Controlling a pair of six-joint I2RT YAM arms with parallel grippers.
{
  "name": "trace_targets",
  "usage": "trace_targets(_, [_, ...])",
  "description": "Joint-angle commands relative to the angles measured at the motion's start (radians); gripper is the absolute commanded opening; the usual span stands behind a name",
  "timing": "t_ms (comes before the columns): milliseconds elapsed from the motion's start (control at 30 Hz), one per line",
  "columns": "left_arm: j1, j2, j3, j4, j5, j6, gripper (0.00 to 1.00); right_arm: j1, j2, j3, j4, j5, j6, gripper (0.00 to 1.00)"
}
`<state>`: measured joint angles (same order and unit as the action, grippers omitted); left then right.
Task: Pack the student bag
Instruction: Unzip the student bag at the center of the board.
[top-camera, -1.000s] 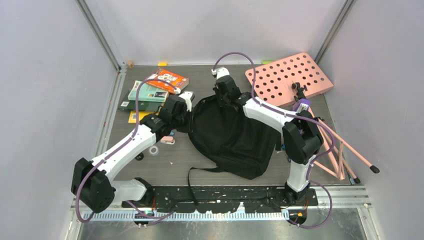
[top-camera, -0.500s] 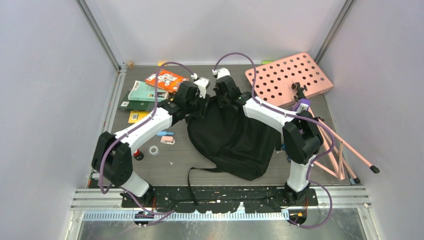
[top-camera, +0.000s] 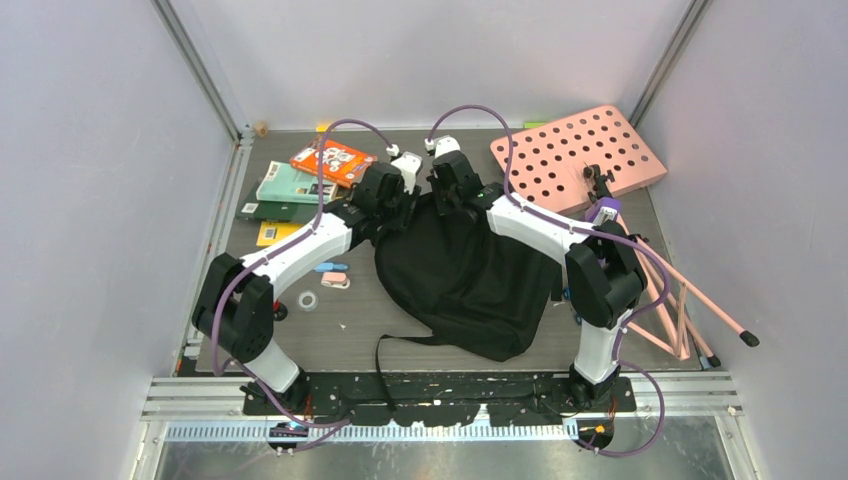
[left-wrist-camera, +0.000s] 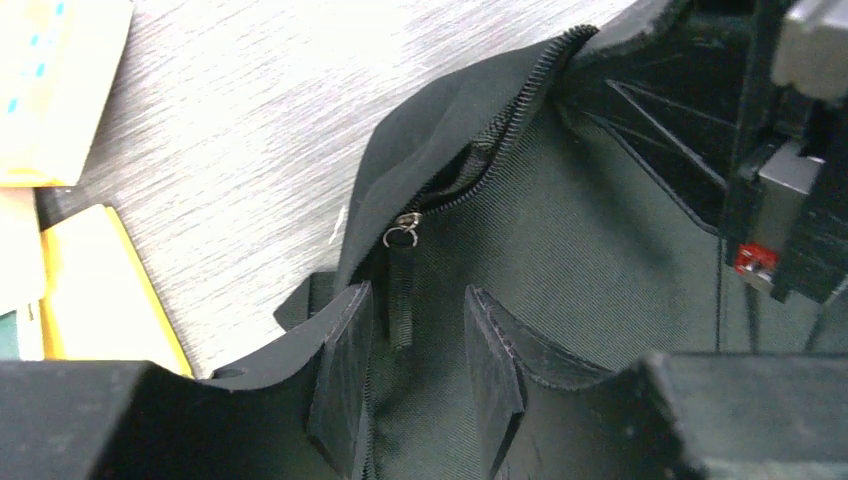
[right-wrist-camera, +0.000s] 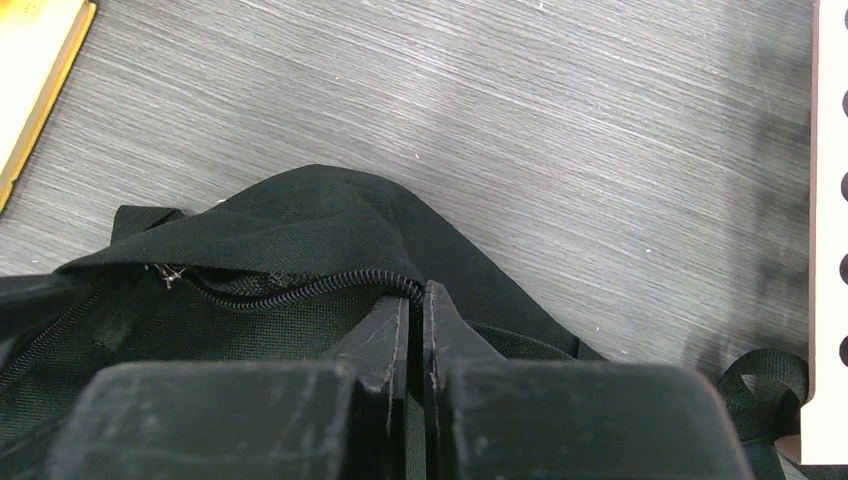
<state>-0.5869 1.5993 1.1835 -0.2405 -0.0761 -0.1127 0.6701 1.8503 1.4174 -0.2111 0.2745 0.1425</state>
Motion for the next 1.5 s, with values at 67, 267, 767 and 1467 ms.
trace_targets(67, [0.003, 0.026, 0.016, 0.061, -0.089, 0.063, 0.41, -0.004, -0.047, 0.053, 0.034, -0.014, 0.023, 0.0])
trace_targets(267, [0.002, 0.054, 0.016, 0.058, -0.092, 0.067, 0.41, -0.006, -0.048, 0.058, 0.033, -0.018, 0.027, 0.0])
trace_targets(767, [-0.029, 0.004, -0.013, 0.016, -0.215, 0.003, 0.0, -0.012, -0.06, 0.046, 0.014, 0.028, 0.023, 0.0])
trace_targets(1467, [-0.036, -0.268, -0.127, -0.273, -0.108, -0.152, 0.0, -0.052, -0.047, 0.112, -0.123, 0.178, 0.055, 0.0])
